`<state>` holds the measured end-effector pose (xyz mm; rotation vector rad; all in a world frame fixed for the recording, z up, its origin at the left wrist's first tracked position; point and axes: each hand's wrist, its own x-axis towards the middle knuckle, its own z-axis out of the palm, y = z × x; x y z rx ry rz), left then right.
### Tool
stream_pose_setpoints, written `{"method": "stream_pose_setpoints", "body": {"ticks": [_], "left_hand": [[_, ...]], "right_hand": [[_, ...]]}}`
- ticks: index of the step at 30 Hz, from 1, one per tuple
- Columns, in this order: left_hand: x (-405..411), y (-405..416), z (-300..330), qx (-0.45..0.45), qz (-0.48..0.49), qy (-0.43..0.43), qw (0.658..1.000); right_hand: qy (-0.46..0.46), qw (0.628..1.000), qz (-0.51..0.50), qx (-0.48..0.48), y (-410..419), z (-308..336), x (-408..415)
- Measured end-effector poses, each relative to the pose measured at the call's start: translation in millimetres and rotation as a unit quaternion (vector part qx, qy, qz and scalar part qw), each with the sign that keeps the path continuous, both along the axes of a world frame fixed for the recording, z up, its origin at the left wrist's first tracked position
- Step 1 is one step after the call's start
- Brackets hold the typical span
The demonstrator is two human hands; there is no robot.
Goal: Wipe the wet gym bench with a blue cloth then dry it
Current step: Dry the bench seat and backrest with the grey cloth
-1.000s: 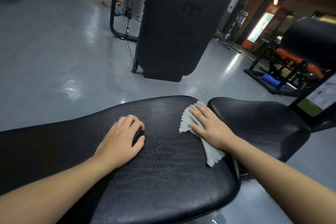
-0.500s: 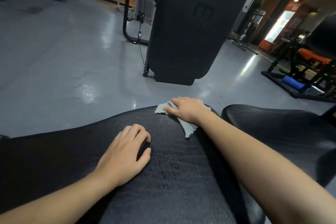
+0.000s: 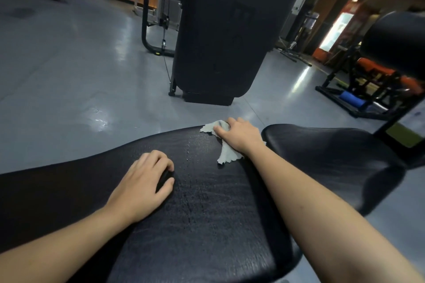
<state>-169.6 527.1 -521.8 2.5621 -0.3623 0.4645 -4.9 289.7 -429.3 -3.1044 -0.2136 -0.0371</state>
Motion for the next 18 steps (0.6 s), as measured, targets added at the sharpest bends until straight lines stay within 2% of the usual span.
{"method": "stream_pose_setpoints", "body": {"ticks": [6,18], "left_hand": [[-1,1,0,0.003,-0.002,0.0,1.0],[-3,2,2,-0.002,-0.004,0.008,1.0]], "right_hand": [[-0.003,0.996,-0.074,0.059,-22,-2,-58],[-0.061,0.994,-0.081,0.038,-48,-10,-180]]}}
